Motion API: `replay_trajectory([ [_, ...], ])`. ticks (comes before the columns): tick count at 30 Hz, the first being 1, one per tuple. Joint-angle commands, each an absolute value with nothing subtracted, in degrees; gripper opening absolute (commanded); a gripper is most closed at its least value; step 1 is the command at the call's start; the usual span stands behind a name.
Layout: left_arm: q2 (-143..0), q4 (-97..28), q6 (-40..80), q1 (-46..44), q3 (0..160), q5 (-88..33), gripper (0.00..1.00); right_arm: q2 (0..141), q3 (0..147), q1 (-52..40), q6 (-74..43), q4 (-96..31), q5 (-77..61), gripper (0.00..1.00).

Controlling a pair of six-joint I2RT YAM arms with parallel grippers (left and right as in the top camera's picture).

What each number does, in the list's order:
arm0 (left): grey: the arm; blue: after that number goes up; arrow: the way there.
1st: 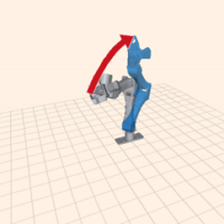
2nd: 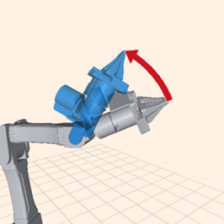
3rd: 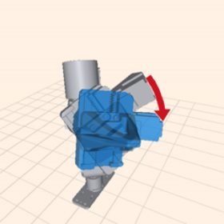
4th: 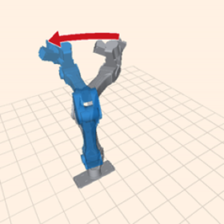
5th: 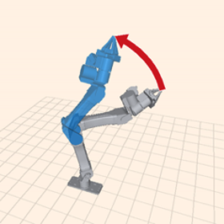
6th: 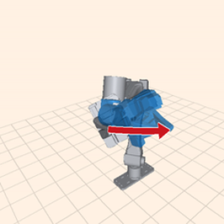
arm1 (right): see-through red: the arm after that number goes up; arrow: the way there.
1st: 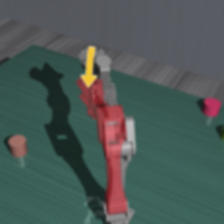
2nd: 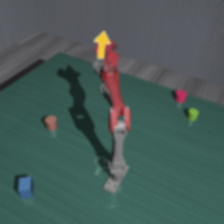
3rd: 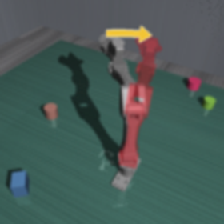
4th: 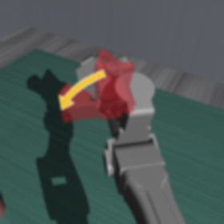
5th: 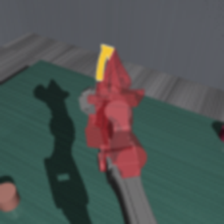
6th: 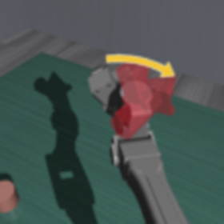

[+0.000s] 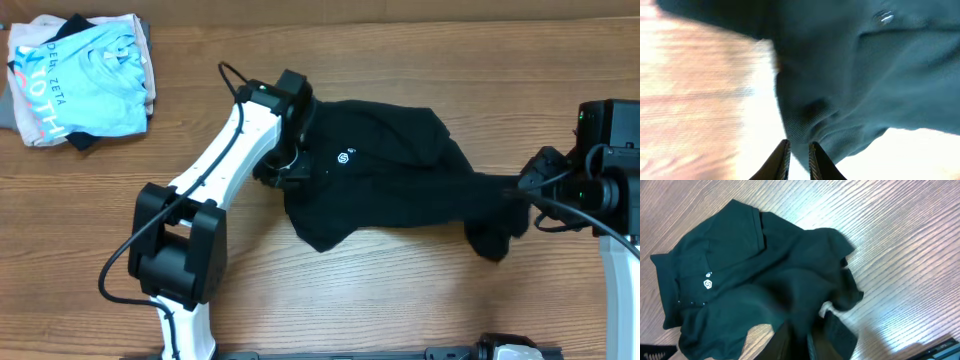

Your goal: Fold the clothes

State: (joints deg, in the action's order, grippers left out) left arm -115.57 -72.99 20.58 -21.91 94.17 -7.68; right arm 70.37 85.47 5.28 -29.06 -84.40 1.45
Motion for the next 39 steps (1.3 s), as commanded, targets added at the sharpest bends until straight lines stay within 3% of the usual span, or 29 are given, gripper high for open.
replay_trajectory([
  [1,-110.7,-75.4,21.2,-19.7,94.7,-3.3,0.20,70.7,85.6,5.7,-28.5,-83.8,1.4,0.12],
  [3,-108.1,-76.9,21.1,-18.8,94.7,-3.2,0.31,71.4,85.6,5.7,-28.5,-83.7,1.4,0.13],
  [6,-105.9,-79.4,19.6,-18.5,94.7,-4.1,0.68,72.6,85.6,5.7,-28.5,-83.7,1.4,0.12],
  [7,-105.8,-80.6,19.2,-18.6,94.7,-4.4,0.74,73.1,85.6,5.7,-28.5,-83.7,1.4,0.12],
  [12,-106.1,-79.9,19.2,-19.9,89.3,-5.7,0.81,75.0,85.6,5.7,-28.5,-83.2,1.4,0.12],
  [18,-106.9,-63.9,15.3,-20.4,75.9,-14.2,0.94,76.4,85.6,5.7,-28.5,-83.3,1.2,0.15],
  [25,-112.0,-54.5,14.1,-20.3,72.9,-14.2,0.95,76.4,85.6,5.7,-28.5,-84.2,-0.3,0.25],
  [28,-114.4,-53.3,14.1,-20.3,72.9,-14.2,0.92,76.4,85.6,5.7,-28.5,-85.1,-0.3,0.25],
  [30,-115.4,-53.1,14.0,-20.3,72.9,-14.1,0.84,76.4,85.6,5.7,-28.5,-85.8,-0.3,0.25],
  [32,-115.8,-53.0,13.8,-20.2,72.9,-13.9,0.67,76.4,85.6,5.7,-28.5,-86.3,-0.2,0.25],
  [37,-115.7,-54.5,13.7,-20.2,74.6,-10.7,0.12,76.4,85.6,5.7,-28.5,-86.3,-0.1,0.25],
  [38,-115.7,-55.4,14.0,-20.1,75.4,-10.1,0.04,76.4,85.6,5.7,-28.5,-86.4,-0.1,0.25],
  [39,-115.6,-56.9,14.4,-20.1,76.6,-9.2,0.04,76.4,85.6,5.7,-28.5,-86.5,-0.1,0.25],
])
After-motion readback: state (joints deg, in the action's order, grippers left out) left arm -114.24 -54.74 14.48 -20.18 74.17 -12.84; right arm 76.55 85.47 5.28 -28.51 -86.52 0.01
